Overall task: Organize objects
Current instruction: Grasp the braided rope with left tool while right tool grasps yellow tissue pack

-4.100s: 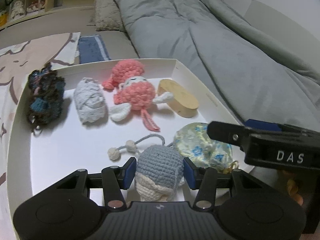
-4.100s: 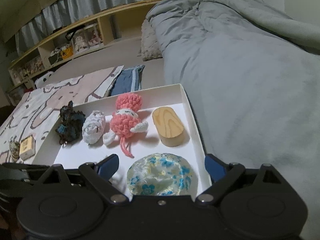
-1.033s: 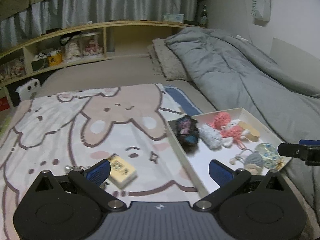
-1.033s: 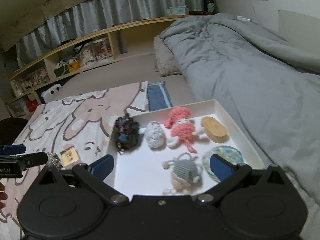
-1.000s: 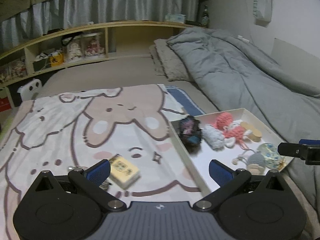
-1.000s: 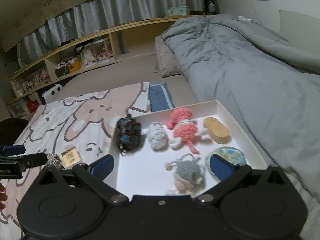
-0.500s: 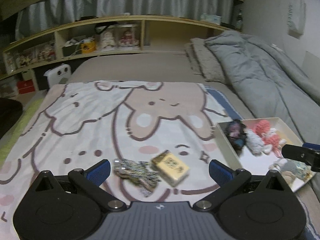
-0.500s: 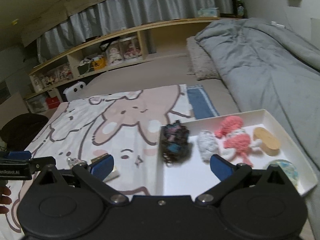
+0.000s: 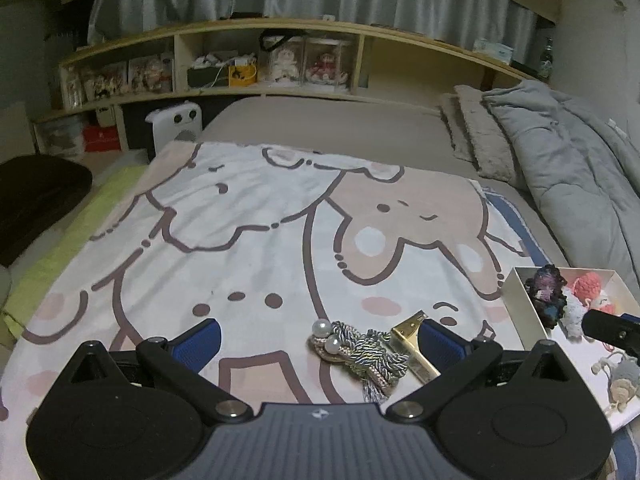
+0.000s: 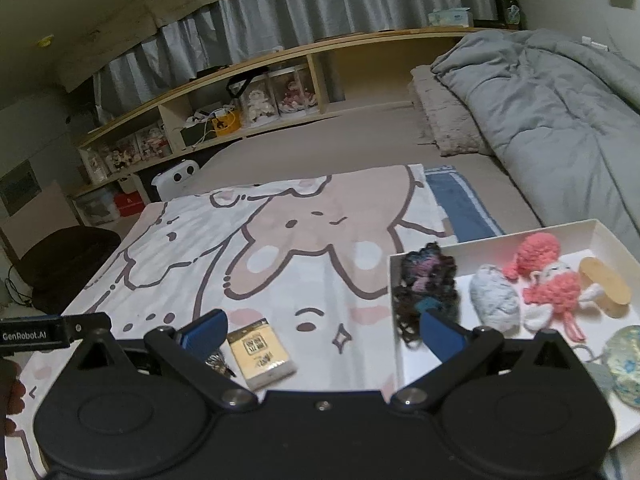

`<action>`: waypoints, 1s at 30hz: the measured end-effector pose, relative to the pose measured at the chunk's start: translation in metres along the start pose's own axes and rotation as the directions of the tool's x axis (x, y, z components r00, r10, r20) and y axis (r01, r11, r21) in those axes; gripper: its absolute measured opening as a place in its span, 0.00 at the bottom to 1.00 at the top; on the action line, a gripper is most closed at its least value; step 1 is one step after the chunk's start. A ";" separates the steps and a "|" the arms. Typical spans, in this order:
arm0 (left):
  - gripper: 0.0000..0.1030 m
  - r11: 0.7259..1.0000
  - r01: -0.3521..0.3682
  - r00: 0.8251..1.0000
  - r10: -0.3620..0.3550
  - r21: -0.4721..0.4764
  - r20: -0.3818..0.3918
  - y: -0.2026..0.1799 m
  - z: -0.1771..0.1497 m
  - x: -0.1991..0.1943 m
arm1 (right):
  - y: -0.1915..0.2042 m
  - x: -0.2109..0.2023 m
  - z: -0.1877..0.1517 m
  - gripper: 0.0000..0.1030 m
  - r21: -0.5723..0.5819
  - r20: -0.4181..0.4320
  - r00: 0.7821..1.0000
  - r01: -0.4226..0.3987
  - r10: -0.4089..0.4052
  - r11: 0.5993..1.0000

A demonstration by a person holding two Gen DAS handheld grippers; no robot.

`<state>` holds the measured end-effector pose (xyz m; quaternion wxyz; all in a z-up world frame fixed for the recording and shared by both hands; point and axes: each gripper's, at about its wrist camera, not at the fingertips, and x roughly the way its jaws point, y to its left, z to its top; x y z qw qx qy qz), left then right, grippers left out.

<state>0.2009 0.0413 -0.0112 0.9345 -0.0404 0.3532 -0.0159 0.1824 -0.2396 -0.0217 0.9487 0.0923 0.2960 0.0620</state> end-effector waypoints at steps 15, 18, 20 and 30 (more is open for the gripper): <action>0.99 0.991 0.041 0.994 -0.053 -0.127 -0.094 0.007 -0.009 0.048 | 0.026 0.073 -0.023 0.98 -0.127 -0.040 0.999 0.007 -0.012 0.992; 0.99 0.977 0.058 0.991 -0.082 -0.204 -0.110 0.012 -0.011 0.056 | 0.030 0.090 -0.029 0.90 -0.143 -0.086 0.996 -0.036 0.023 0.989; 0.98 0.967 0.070 0.988 -0.102 -0.247 -0.120 0.016 -0.013 0.062 | 0.036 0.102 -0.034 0.87 -0.176 -0.117 0.993 -0.052 0.032 0.983; 0.84 0.904 0.166 0.955 -0.247 -0.393 -0.163 0.027 -0.024 0.088 | 0.051 0.133 -0.051 0.65 -0.256 -0.188 0.979 -0.121 0.074 0.959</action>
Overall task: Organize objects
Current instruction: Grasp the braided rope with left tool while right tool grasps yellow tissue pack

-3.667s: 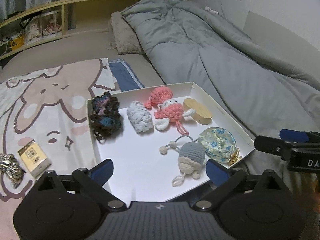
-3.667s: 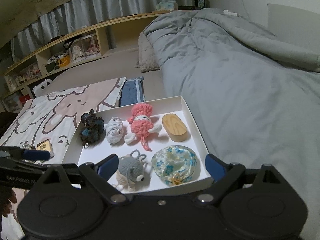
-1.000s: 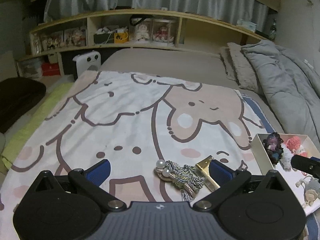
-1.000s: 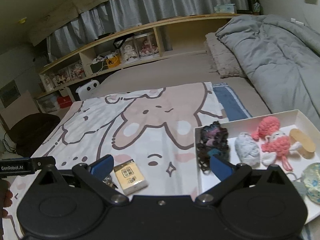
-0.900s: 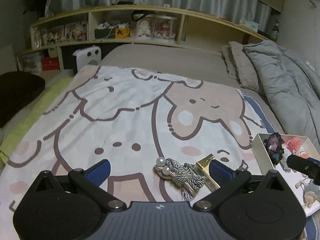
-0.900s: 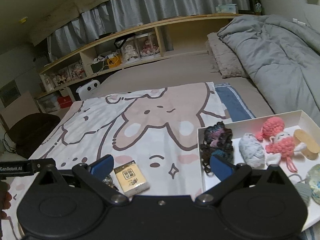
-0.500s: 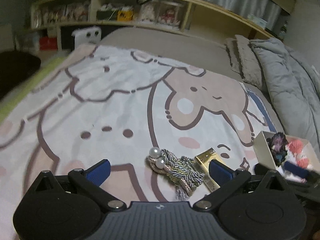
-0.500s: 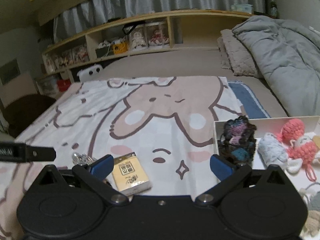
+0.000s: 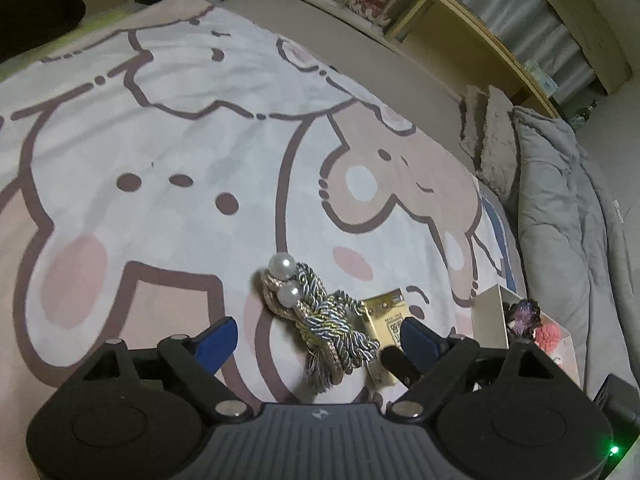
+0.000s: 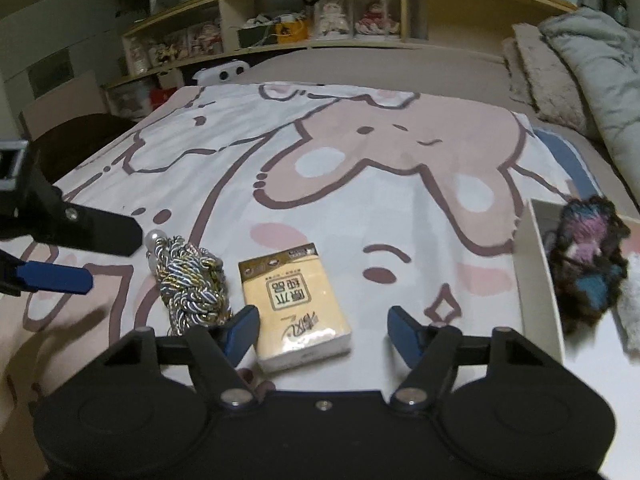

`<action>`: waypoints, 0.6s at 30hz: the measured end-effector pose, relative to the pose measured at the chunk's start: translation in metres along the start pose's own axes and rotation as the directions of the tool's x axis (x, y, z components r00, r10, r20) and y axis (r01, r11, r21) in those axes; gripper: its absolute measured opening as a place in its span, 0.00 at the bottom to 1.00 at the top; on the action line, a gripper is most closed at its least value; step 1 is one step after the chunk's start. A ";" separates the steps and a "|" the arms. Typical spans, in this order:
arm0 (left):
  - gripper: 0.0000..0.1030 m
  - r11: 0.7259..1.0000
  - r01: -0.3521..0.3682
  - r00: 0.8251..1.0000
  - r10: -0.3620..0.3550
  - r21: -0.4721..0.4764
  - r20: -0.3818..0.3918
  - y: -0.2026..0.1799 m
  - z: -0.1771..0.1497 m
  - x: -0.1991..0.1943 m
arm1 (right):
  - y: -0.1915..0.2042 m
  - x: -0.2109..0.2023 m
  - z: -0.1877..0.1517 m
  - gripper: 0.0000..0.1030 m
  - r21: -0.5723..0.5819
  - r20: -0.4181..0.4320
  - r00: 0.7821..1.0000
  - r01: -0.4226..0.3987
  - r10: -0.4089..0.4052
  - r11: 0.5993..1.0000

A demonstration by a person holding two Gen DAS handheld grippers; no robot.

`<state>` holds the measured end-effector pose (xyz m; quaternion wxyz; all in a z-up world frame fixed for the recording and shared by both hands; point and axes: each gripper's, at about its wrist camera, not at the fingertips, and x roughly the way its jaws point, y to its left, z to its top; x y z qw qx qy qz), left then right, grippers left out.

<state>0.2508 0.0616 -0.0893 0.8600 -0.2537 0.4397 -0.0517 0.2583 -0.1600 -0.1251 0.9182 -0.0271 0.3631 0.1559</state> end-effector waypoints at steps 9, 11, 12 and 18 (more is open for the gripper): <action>0.79 0.999 -0.034 0.999 0.035 0.013 -0.031 0.002 -0.004 0.010 | 0.023 -0.004 -0.004 0.51 -0.171 -0.002 1.000 0.001 -0.001 0.985; 0.79 0.999 -0.035 0.999 0.036 0.010 -0.033 0.003 -0.004 0.010 | 0.025 -0.008 -0.004 0.50 -0.184 -0.011 1.000 -0.007 0.005 0.983; 0.78 0.999 -0.035 0.999 0.036 0.009 -0.033 0.004 -0.004 0.010 | 0.026 -0.011 -0.004 0.49 -0.187 -0.022 1.000 -0.019 0.015 0.982; 0.74 0.998 -0.052 0.998 0.052 0.018 -0.028 0.006 -0.004 0.014 | 0.027 -0.025 -0.008 0.48 -0.113 -0.083 0.993 -0.095 0.086 0.989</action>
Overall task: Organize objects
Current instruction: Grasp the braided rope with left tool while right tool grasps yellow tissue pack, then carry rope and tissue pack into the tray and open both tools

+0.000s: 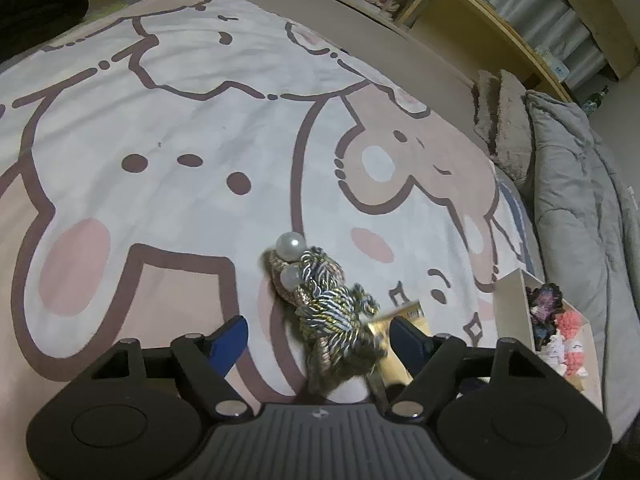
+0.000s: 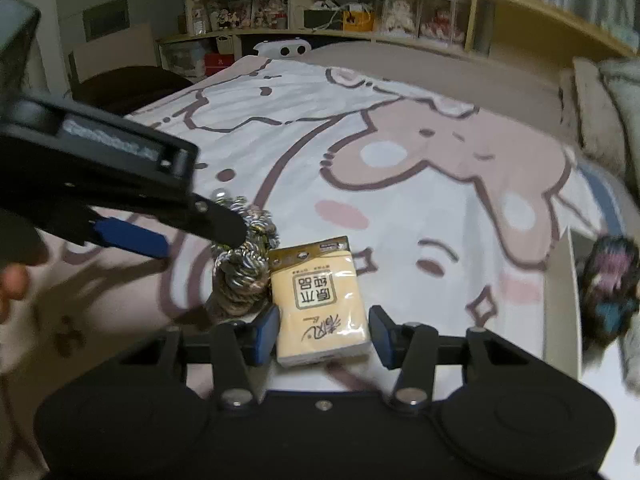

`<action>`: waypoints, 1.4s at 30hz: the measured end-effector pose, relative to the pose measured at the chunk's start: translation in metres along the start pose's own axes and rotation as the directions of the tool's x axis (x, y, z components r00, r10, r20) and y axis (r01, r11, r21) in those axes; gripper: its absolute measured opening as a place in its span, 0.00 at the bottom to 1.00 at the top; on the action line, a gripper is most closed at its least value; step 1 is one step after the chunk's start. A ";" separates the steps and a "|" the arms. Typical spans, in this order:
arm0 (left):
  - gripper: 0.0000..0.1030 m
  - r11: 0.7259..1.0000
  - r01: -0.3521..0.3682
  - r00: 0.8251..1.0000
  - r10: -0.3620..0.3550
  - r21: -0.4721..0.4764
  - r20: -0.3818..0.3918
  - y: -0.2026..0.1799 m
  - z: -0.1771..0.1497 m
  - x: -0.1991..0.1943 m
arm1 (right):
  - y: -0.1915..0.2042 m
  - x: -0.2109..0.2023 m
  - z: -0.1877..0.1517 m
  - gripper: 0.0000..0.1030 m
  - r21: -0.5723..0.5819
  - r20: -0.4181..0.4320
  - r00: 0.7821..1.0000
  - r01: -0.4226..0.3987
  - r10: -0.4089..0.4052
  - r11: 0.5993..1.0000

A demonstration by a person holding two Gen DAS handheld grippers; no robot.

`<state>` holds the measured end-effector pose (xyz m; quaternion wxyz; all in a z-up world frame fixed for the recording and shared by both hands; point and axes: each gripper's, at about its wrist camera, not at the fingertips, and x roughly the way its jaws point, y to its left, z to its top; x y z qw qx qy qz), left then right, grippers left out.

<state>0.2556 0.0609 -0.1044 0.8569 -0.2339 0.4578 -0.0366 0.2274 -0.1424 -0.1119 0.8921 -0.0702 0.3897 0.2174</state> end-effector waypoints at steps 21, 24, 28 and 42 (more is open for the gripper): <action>0.40 0.983 -0.101 0.994 0.107 0.154 -0.029 0.003 -0.003 0.010 | 0.004 -0.012 -0.007 0.48 0.081 -0.090 0.996 0.023 -0.016 0.996; 0.40 0.975 -0.104 0.993 0.112 0.198 -0.029 0.000 -0.006 0.007 | -0.005 -0.016 -0.011 0.48 0.115 -0.106 0.994 0.030 -0.018 0.993; 0.39 0.946 -0.111 0.990 0.133 0.306 -0.051 -0.008 -0.019 -0.001 | -0.013 -0.023 -0.014 0.48 0.138 -0.134 0.991 0.028 -0.009 0.990; 0.41 0.929 -0.124 0.984 0.161 0.350 -0.077 -0.021 -0.044 -0.007 | -0.008 -0.012 -0.018 0.59 0.065 -0.113 0.994 0.007 0.000 0.998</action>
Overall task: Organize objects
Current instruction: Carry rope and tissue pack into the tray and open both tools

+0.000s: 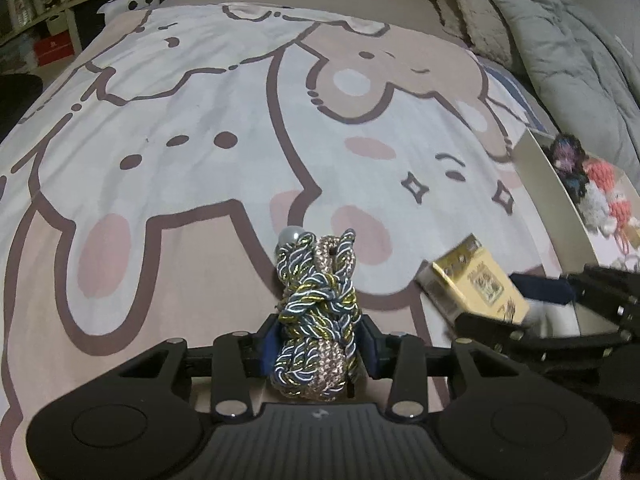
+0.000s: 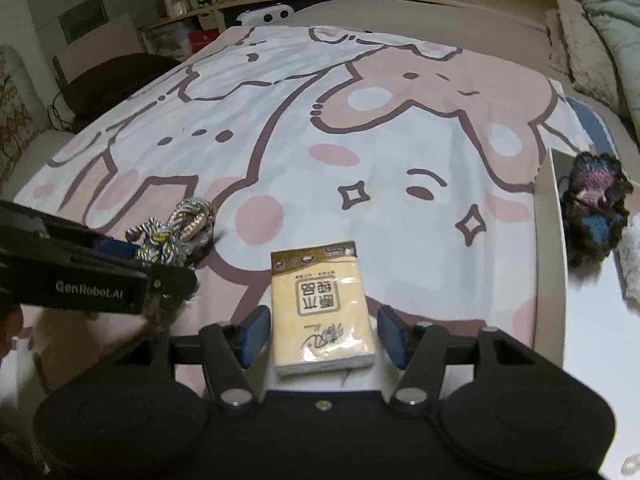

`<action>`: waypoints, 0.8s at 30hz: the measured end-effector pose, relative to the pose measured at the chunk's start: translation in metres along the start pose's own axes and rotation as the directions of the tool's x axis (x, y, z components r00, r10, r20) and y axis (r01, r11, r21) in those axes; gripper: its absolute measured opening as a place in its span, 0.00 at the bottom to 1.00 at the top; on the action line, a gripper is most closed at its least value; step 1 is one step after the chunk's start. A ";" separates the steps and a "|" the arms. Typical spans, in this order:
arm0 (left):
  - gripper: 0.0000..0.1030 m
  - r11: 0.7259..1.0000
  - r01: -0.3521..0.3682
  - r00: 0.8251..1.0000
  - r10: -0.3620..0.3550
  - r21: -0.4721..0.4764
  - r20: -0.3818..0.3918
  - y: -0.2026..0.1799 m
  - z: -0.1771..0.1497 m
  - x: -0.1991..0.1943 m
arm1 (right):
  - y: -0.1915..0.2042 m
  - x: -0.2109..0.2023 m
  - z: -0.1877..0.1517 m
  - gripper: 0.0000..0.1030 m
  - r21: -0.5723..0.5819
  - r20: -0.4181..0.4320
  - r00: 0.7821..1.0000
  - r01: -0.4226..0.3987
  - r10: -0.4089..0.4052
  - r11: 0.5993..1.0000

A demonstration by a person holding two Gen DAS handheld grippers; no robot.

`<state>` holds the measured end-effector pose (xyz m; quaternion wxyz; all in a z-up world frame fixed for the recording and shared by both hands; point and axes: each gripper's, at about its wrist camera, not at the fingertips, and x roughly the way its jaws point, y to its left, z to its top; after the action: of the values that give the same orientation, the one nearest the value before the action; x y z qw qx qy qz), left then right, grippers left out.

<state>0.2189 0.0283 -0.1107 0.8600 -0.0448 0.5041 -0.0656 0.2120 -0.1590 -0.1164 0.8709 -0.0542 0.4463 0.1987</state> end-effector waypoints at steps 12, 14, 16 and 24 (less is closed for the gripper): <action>0.40 1.000 -0.017 1.000 0.017 -0.013 0.018 -0.003 0.008 0.009 | -0.005 0.015 -0.001 0.58 0.031 -0.026 1.000 0.003 -0.002 1.000; 0.39 1.000 -0.023 0.999 0.023 -0.015 0.028 -0.004 0.009 0.008 | -0.005 0.015 0.000 0.51 0.034 -0.020 1.000 0.001 -0.001 0.999; 0.38 1.000 -0.023 0.999 0.023 -0.010 0.036 -0.004 0.009 0.007 | -0.004 0.012 0.001 0.51 0.032 -0.015 1.000 0.000 0.000 0.999; 0.38 1.000 0.015 0.995 -0.013 -0.015 0.102 -0.007 0.013 -0.014 | -0.012 -0.011 0.010 0.51 0.070 0.062 0.998 0.023 -0.028 0.997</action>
<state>0.2234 0.0241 -0.0913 0.8838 -0.0584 0.4596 -0.0651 0.2192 -0.1707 -0.1028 0.8883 -0.0234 0.4245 0.1736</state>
